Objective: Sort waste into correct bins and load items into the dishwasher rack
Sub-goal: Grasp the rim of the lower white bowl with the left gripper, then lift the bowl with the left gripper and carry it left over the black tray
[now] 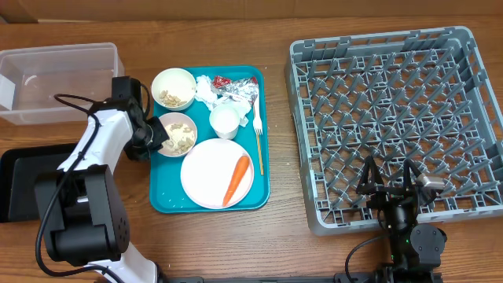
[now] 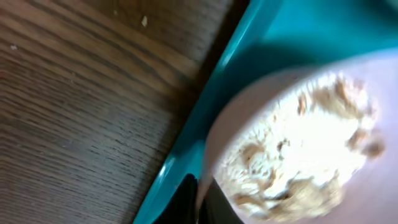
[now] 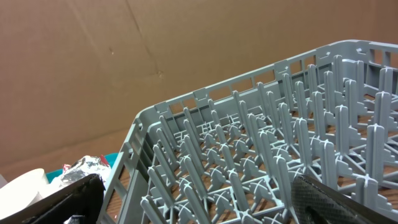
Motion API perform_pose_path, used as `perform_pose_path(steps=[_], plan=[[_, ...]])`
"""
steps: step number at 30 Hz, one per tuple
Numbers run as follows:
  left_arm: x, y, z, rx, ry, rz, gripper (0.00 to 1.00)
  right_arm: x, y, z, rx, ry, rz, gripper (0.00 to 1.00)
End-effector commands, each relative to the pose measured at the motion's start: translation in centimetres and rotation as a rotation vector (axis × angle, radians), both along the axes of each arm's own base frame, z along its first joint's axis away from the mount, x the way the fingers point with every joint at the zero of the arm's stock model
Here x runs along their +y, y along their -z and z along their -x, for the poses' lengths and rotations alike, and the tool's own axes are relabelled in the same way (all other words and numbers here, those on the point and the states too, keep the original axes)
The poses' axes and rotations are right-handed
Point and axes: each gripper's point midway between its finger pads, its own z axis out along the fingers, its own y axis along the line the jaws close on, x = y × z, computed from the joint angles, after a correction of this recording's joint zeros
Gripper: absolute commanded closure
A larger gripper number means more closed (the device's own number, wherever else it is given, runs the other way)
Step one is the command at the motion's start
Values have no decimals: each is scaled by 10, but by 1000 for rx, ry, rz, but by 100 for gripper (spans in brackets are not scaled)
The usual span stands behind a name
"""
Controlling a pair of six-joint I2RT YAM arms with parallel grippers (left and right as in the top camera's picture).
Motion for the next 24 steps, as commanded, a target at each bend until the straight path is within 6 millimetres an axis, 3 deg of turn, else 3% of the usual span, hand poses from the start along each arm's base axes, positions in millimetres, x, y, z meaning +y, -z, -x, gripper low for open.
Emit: perform_pose_path(steps=[1, 11, 18, 19, 24], plan=[[2, -11, -9, -10, 11, -5, 96, -1, 1, 0, -6, 5, -4, 0], [3, -57, -26, -37, 22, -9, 96, -1, 1, 0, -6, 5, -4, 0], [7, -109, -47, -111, 25, -21, 96, -1, 1, 0, -6, 5, -4, 0], [11, -124, -54, -146, 17, -25, 96, -1, 1, 0, -6, 5, -4, 0], [30, -156, -66, -222, -26, -36, 96, -1, 1, 0, -6, 5, -4, 0]])
